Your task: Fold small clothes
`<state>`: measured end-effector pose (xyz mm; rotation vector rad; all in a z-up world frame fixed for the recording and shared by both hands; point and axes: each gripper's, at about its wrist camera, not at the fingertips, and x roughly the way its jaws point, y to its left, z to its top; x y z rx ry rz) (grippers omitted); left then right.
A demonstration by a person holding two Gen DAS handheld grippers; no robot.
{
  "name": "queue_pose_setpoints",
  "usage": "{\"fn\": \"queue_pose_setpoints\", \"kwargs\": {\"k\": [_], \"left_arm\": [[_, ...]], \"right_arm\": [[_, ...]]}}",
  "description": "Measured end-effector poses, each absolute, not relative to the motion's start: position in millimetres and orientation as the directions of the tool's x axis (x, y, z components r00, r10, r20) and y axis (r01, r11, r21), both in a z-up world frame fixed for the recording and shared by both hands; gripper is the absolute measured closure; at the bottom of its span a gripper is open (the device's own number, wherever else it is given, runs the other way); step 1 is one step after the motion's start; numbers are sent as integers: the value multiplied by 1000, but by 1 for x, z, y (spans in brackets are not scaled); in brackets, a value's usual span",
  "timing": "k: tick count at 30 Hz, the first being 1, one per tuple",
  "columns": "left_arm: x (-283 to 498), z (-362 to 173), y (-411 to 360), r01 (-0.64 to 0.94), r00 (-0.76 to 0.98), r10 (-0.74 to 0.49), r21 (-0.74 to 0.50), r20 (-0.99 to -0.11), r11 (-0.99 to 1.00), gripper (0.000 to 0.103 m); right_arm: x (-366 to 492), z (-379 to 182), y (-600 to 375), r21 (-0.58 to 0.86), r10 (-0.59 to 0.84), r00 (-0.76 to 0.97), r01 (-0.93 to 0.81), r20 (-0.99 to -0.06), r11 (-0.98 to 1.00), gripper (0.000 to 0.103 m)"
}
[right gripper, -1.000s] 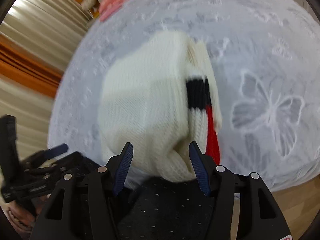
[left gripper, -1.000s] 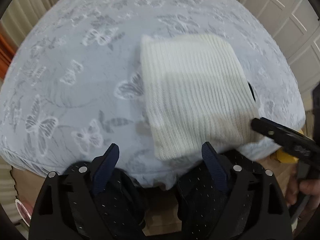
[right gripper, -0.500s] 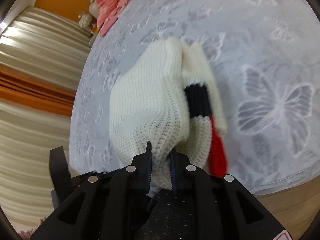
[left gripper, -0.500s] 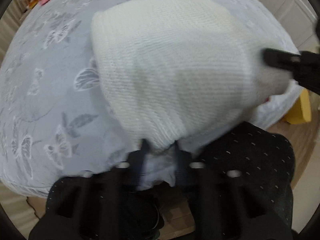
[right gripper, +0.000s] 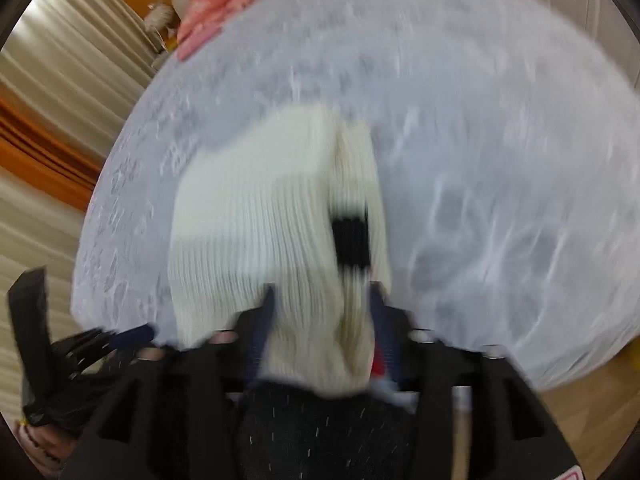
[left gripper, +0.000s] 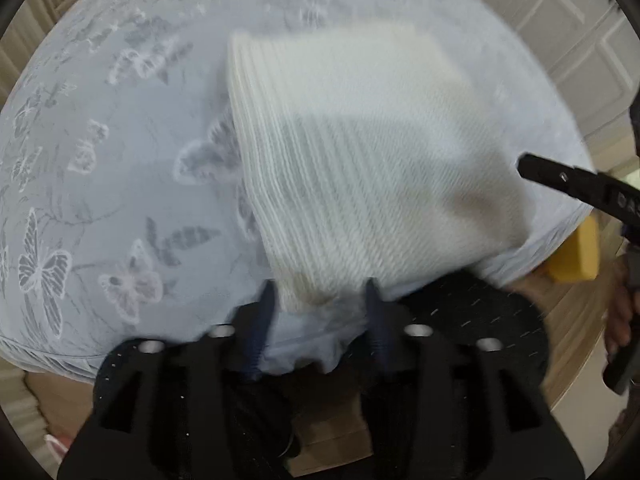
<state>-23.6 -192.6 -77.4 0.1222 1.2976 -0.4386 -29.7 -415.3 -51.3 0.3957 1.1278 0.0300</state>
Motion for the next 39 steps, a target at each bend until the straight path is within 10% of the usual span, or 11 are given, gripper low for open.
{"fn": "queue_pose_setpoints", "kwargs": {"k": [5,6,7,8,13,16,24,29,39], "left_arm": [[-4,-54,-184,314,260,-280,-193,-924,930,42],[-1,-53,-182,307,267,-274,-188,-924,933,42],[-1,-53,-182,303,274,-269,-182,-923,935,42],[1,-52,-181,298,281,-261,-175,-924,939,42],[12,-52,-172,297,293,-240,-151,-926,943,37],[15,-60,-174,294,279,-223,-138,-934,946,37],[19,-72,-183,291,261,-202,-123,-944,949,36],[21,-79,-189,288,249,-187,-112,-950,951,36],[38,-77,-189,241,250,-231,-170,-940,955,31]], "right_arm": [[34,-81,-420,362,274,381,182,-883,914,46],[41,-93,-418,369,289,352,183,-890,911,52],[50,-106,-412,362,300,307,171,-903,916,81],[52,-102,-406,361,302,303,161,-904,919,83],[31,-41,-407,433,339,498,83,-798,898,84],[43,-107,-417,268,208,310,164,-928,949,82],[25,-48,-417,381,271,472,154,-839,912,80],[44,-109,-410,199,152,323,118,-934,973,84],[41,-48,-414,358,283,452,88,-846,930,85]]}}
